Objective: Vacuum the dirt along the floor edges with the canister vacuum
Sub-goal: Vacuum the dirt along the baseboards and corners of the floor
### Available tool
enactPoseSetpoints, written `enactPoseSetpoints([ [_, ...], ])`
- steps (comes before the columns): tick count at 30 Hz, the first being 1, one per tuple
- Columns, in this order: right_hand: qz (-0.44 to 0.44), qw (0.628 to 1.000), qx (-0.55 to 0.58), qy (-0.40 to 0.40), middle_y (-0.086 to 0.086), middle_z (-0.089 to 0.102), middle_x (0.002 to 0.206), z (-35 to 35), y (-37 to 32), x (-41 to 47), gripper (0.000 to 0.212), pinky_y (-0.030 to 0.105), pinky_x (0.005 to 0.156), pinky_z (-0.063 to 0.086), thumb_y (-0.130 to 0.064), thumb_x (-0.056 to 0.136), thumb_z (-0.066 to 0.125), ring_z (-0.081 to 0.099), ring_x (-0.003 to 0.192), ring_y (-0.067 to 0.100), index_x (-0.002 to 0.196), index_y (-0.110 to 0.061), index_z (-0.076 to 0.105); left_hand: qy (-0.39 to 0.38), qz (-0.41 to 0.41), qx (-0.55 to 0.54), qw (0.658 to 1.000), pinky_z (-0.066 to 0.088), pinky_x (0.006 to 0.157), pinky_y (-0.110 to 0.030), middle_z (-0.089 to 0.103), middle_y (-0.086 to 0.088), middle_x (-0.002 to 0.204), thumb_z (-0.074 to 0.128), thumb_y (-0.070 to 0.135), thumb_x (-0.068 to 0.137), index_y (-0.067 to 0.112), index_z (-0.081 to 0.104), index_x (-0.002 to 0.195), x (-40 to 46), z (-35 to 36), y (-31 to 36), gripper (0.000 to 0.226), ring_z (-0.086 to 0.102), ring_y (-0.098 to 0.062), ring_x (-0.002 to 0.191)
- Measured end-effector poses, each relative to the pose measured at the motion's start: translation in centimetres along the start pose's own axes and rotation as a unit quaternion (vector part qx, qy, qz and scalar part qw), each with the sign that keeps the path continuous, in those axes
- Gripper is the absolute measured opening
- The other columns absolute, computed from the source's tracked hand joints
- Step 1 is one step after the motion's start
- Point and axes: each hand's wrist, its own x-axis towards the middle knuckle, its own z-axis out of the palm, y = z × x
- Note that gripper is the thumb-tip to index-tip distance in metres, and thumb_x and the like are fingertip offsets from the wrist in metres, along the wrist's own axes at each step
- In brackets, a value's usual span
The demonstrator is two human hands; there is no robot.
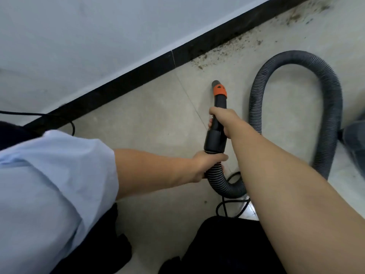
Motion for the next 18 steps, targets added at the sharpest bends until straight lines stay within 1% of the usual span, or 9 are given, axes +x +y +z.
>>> enactPoseSetpoints([
  [2, 0.007, 1.0, 0.003, -0.021, 0.009, 0.051, 0.065, -0.2, -0.2, -0.3, 0.011, 0.027, 0.05, 0.047, -0.007, 0.086, 0.055, 0.051, 0.049, 0.018, 0.093, -0.004, 0.047, 0.0, -0.021, 0.031, 0.999, 0.052, 0.077, -0.035, 0.062, -0.01, 0.084, 0.066, 0.015, 0.083, 0.006, 0.055, 0.111, -0.6, -0.2, 0.7, 0.031, 0.061, -0.022, 0.075],
  [5, 0.017, 0.998, 0.03, -0.042, 0.009, 0.051, 0.064, -0.7, -1.5, -0.3, 0.011, 0.029, 0.055, 0.049, -0.007, 0.086, 0.054, 0.051, 0.05, 0.018, 0.092, -0.004, 0.046, -0.015, -0.06, 0.102, 0.993, 0.05, 0.082, -0.035, 0.062, -0.011, 0.111, 0.064, 0.02, 0.085, 0.009, 0.048, 0.127, -1.2, -0.5, 3.1, 0.046, 0.06, -0.023, 0.098],
  [6, 0.018, 0.998, 0.039, -0.042, 0.009, 0.051, 0.062, -0.9, -2.1, -0.1, 0.011, 0.03, 0.056, 0.049, -0.007, 0.086, 0.054, 0.051, 0.049, 0.018, 0.093, -0.004, 0.045, -0.011, -0.068, 0.122, 0.99, 0.048, 0.084, -0.035, 0.06, -0.011, 0.115, 0.064, 0.022, 0.086, 0.01, 0.046, 0.129, -1.3, -0.5, 4.1, 0.048, 0.058, -0.023, 0.103],
  [7, 0.019, 0.998, 0.045, -0.038, 0.009, 0.052, 0.06, -0.9, -2.6, 0.3, 0.012, 0.03, 0.057, 0.048, -0.007, 0.086, 0.054, 0.051, 0.049, 0.017, 0.092, -0.005, 0.044, -0.011, -0.073, 0.133, 0.988, 0.048, 0.084, -0.035, 0.06, -0.009, 0.113, 0.063, 0.022, 0.087, 0.01, 0.045, 0.13, -1.2, -0.7, 5.1, 0.048, 0.057, -0.023, 0.103],
  [9, 0.02, 0.998, 0.043, -0.03, 0.007, 0.052, 0.054, -0.7, -3.4, 0.9, 0.012, 0.031, 0.058, 0.047, -0.008, 0.085, 0.054, 0.051, 0.049, 0.017, 0.092, -0.005, 0.044, -0.021, -0.075, 0.14, 0.987, 0.047, 0.083, -0.033, 0.058, -0.005, 0.099, 0.06, 0.022, 0.089, 0.01, 0.045, 0.129, -1.0, -1.0, 6.5, 0.044, 0.055, -0.02, 0.099],
  [11, 0.021, 0.998, 0.044, -0.031, 0.007, 0.051, 0.055, -0.2, -3.9, 1.4, 0.01, 0.03, 0.056, 0.047, -0.009, 0.086, 0.054, 0.05, 0.048, 0.016, 0.088, -0.005, 0.045, -0.028, -0.07, 0.146, 0.986, 0.047, 0.083, -0.031, 0.057, -0.003, 0.092, 0.059, 0.022, 0.09, 0.011, 0.047, 0.124, -0.6, -1.5, 7.1, 0.038, 0.055, -0.019, 0.097],
  [15, 0.025, 0.997, 0.069, -0.029, 0.007, 0.051, 0.06, 0.7, -3.8, 2.2, 0.01, 0.027, 0.054, 0.048, -0.009, 0.084, 0.055, 0.051, 0.044, 0.016, 0.089, -0.006, 0.047, -0.036, -0.07, 0.16, 0.984, 0.05, 0.071, -0.029, 0.058, -0.002, 0.091, 0.061, 0.022, 0.089, 0.012, 0.049, 0.118, 0.3, -3.0, 7.2, 0.033, 0.058, -0.016, 0.088],
  [16, 0.026, 0.997, 0.071, -0.028, 0.007, 0.052, 0.059, 0.9, -3.6, 2.2, 0.009, 0.027, 0.054, 0.049, -0.009, 0.084, 0.055, 0.051, 0.041, 0.015, 0.088, -0.006, 0.047, -0.042, -0.07, 0.157, 0.984, 0.05, 0.071, -0.029, 0.059, -0.002, 0.091, 0.061, 0.021, 0.089, 0.012, 0.05, 0.115, 0.4, -3.4, 6.9, 0.03, 0.059, -0.016, 0.087],
  [18, 0.02, 0.998, 0.062, -0.026, 0.007, 0.053, 0.056, 1.6, -3.2, 2.3, 0.008, 0.028, 0.054, 0.05, -0.009, 0.083, 0.056, 0.052, 0.036, 0.015, 0.085, -0.006, 0.048, -0.05, -0.063, 0.139, 0.987, 0.052, 0.08, -0.033, 0.059, -0.003, 0.091, 0.062, 0.02, 0.088, 0.014, 0.052, 0.107, 0.9, -4.0, 6.1, 0.023, 0.059, -0.019, 0.092],
])
